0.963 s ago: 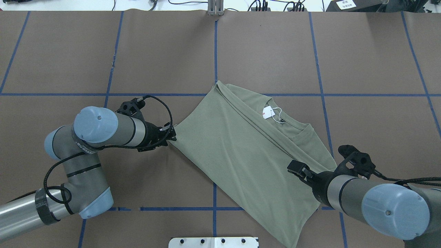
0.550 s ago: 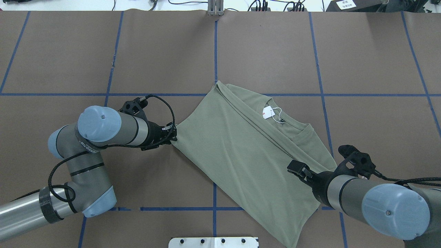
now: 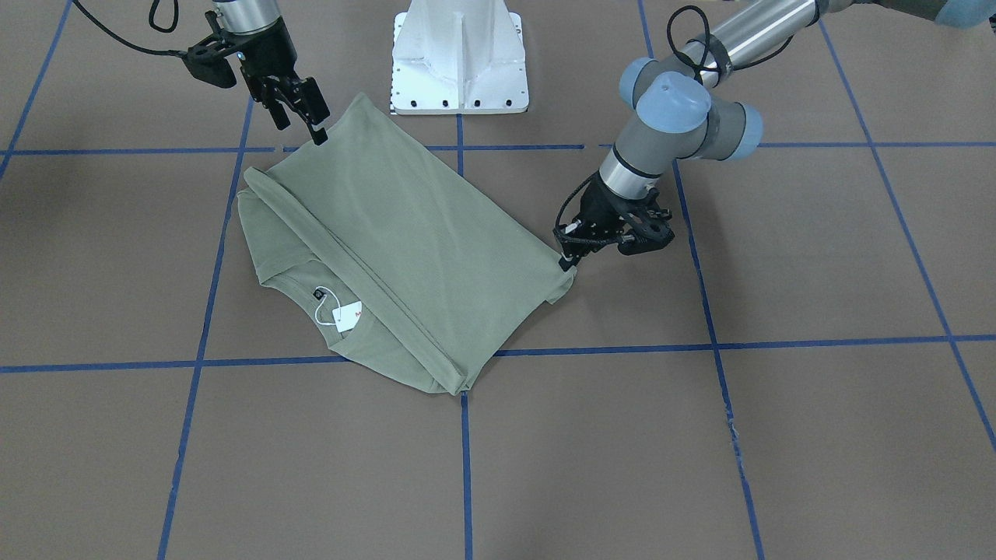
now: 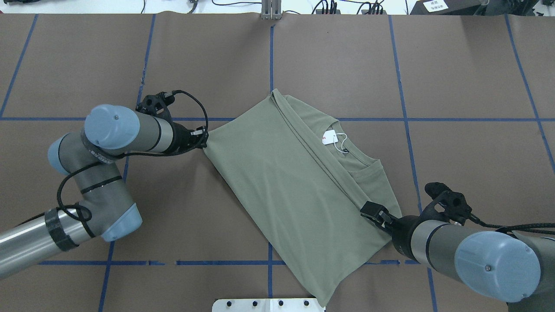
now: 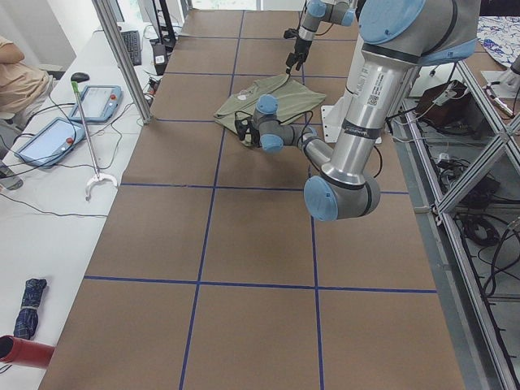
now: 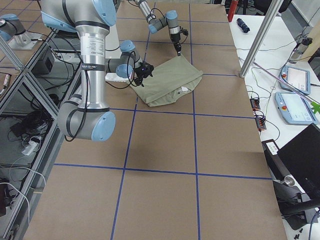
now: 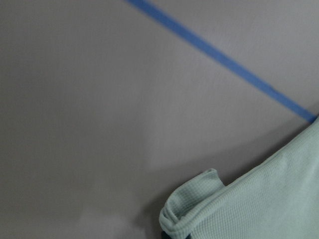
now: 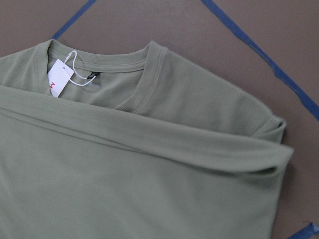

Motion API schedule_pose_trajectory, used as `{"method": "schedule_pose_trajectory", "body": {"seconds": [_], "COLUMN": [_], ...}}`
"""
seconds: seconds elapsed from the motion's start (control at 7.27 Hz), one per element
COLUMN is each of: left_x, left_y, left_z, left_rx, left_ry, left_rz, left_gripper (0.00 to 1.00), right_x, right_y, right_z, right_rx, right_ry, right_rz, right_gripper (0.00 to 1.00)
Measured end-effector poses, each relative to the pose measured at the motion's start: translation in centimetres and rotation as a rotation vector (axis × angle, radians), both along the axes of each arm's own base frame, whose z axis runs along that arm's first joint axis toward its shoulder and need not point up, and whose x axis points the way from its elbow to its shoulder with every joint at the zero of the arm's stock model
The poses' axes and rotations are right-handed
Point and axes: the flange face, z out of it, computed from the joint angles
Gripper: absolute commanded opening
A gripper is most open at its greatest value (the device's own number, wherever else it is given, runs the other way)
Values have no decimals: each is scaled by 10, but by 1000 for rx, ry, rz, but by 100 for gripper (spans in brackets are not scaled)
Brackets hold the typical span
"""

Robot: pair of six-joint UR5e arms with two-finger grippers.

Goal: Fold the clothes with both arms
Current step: 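Grasp the shirt's side edge with the left gripper while the right gripper holds its corner, then pull the shirt edge away from the robot with the left gripper while the right releases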

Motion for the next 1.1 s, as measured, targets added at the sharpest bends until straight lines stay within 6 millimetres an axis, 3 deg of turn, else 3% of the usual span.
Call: {"method": "schedule_pose_trajectory", "body": {"seconds": [0.14, 0.41, 0.55, 0.69, 0.83, 1.1], "left_x": [-7, 13, 26, 36, 39, 28], "left_y": [-48, -141, -176, -198, -211, -220], "left_z": [-13, -35, -40, -41, -36, -29], "left_rx": [36, 102, 131, 150, 165, 202], "left_ry": [-15, -1, 0, -2, -4, -12], "left_rz": [-47, -138, -184, -210, -227, -232], "left_gripper": [0, 0, 0, 48, 56, 58], "right_x": [-5, -17, -21, -27, -32, -44], "right_y": [-1, -6, -9, -11, -14, -21], "right_z": [-10, -21, -22, -25, -27, -27], "right_rx": [4, 14, 24, 29, 32, 42], "right_ry": [-22, -44, -44, -48, -50, -41], "right_rz": [1, 13, 21, 26, 30, 40], "right_gripper": [100, 100, 100, 100, 100, 100]}}
